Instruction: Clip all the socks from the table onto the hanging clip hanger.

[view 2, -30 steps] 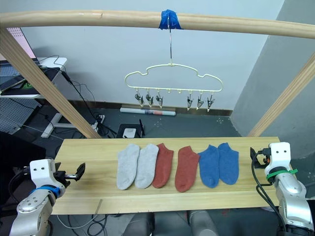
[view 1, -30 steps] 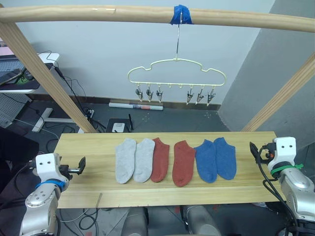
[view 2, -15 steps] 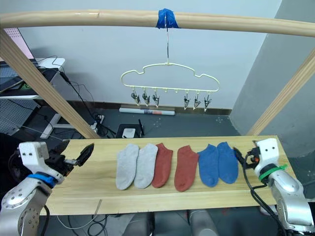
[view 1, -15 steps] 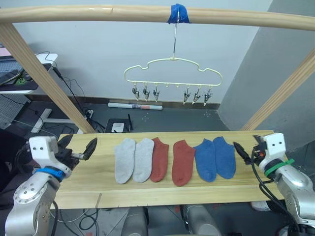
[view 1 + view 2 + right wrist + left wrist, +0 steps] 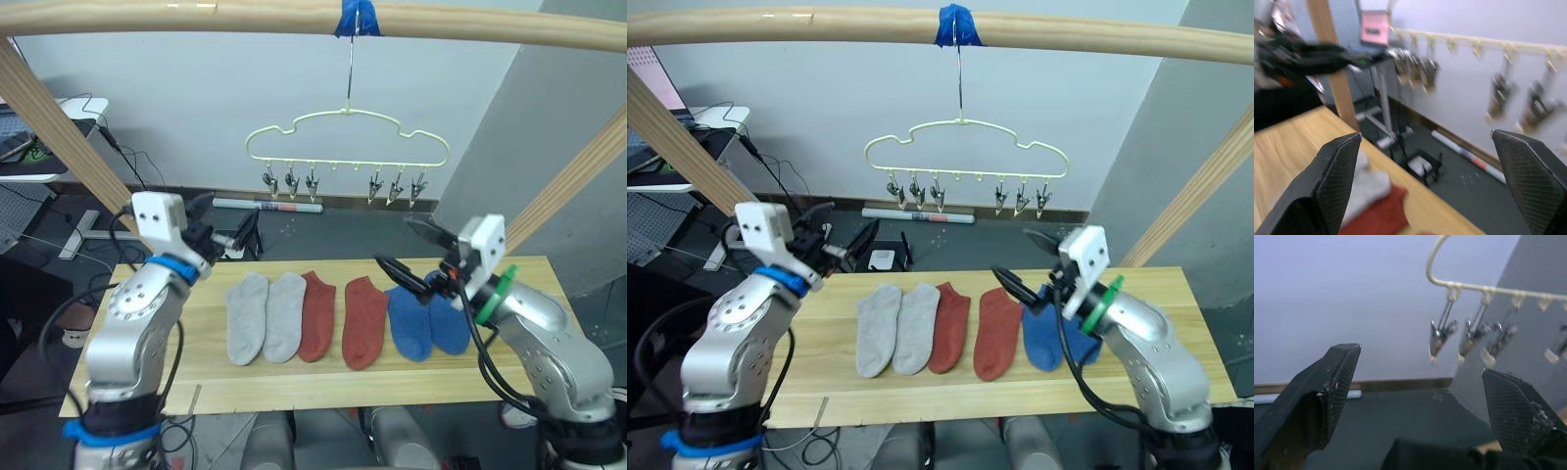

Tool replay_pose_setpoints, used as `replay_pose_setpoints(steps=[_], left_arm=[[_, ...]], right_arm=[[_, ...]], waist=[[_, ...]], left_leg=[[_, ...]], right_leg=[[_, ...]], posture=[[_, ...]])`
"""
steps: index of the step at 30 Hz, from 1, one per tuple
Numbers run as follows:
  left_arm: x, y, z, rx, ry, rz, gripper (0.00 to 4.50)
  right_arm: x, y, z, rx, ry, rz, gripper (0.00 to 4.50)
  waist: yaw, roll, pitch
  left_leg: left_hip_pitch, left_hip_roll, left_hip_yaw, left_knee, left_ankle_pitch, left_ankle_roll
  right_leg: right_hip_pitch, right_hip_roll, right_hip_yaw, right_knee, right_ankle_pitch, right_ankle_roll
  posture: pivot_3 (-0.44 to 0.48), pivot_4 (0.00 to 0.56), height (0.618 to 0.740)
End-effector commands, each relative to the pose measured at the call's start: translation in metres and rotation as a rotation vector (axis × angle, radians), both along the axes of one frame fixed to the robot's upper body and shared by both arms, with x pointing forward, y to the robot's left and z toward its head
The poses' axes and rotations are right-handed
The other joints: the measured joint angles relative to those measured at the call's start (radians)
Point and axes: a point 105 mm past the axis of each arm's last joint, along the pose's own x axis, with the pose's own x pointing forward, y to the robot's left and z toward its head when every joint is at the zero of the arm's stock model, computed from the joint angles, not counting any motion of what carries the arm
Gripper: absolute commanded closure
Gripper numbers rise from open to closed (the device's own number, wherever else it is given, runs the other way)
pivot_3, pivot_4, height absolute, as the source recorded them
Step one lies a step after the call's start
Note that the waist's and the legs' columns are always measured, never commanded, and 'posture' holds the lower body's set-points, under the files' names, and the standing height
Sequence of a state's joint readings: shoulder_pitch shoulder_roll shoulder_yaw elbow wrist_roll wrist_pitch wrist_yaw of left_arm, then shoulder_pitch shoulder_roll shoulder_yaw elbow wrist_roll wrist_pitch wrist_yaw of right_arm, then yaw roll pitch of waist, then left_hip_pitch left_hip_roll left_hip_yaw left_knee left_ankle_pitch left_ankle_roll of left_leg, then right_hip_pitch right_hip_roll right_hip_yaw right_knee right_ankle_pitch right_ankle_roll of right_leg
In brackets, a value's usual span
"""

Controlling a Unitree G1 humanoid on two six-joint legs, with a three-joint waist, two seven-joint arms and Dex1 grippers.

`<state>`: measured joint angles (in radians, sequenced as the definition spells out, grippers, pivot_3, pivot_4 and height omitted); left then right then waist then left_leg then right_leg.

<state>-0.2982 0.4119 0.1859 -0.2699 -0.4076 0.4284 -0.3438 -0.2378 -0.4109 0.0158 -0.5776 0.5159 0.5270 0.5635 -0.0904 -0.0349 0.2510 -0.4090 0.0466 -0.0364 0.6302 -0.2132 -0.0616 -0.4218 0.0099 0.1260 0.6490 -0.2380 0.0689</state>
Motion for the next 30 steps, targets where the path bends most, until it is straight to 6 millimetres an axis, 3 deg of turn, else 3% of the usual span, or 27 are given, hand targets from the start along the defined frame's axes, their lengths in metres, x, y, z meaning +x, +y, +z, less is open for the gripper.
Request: replay_pose_setpoints(steps=[1, 3, 16, 30], left_arm=[[0.007, -0.003, 0.006, 0.026, -0.049, -0.02, 0.61], [0.012, -0.005, 0.006, 0.026, -0.057, -0.026, 1.15], [0.035, -0.02, 0.006, 0.004, -0.095, -0.025, 1.15], [0.054, -0.026, 0.018, -0.012, -0.157, 0.001, 1.15]], right_arm=[[-0.003, 0.01, 0.01, 0.024, -0.024, 0.042, 0.0], [-0.001, 0.013, 0.011, 0.023, -0.031, 0.049, 0.0], [0.002, 0.03, 0.028, 0.036, -0.086, 0.104, 0.0], [0.005, 0.033, 0.036, 0.042, -0.101, 0.112, 0.0]], waist=[[0.0, -0.001, 0.001], [0.0, 0.0, 0.003], [-0.005, 0.001, 0.012], [-0.007, 0.0, 0.028]], left_leg=[[0.0, 0.0, 0.0, 0.0, 0.0, 0.0], [-0.001, 0.0, 0.0, 0.0, 0.0, 0.0], [-0.007, 0.0, -0.004, 0.0, 0.0, 0.0], [-0.008, 0.0, -0.005, 0.0, 0.0, 0.0]], right_leg=[[0.0, 0.0, 0.0, 0.0, 0.0, 0.0], [0.0, 0.0, 0.0, -0.001, 0.001, 0.002], [-0.004, 0.0, -0.003, -0.001, 0.002, 0.004], [-0.004, 0.0, -0.005, -0.002, 0.001, 0.003]], posture=[[-0.139, 0.284, 0.74], [-0.142, 0.288, 0.74], [-0.166, 0.304, 0.74], [-0.17, 0.305, 0.74]])
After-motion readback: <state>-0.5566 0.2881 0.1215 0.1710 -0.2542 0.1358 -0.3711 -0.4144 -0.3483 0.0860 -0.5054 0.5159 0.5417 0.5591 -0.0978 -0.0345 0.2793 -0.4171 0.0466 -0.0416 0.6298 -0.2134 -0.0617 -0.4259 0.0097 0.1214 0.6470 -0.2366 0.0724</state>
